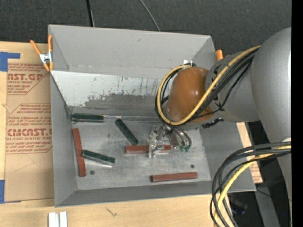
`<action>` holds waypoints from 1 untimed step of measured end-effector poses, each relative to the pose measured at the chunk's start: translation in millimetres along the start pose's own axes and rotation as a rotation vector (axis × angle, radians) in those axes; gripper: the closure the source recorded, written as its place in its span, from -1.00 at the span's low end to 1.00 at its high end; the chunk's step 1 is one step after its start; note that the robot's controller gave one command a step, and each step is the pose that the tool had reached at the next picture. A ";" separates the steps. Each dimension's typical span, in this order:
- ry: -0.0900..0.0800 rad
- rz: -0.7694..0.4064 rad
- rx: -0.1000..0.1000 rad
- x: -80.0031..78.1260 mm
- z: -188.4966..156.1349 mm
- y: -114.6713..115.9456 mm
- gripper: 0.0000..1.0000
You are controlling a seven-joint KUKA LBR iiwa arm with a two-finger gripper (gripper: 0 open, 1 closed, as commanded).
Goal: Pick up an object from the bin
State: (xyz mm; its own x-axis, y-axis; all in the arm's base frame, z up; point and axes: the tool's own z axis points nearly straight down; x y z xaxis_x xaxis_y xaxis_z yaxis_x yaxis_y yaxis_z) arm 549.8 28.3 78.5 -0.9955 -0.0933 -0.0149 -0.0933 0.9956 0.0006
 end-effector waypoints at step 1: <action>0.016 -0.031 0.000 1.3 -195.5 4.4 1.00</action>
Offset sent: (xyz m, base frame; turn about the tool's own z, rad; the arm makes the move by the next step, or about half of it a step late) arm 0.0000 0.0000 0.0000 0.0000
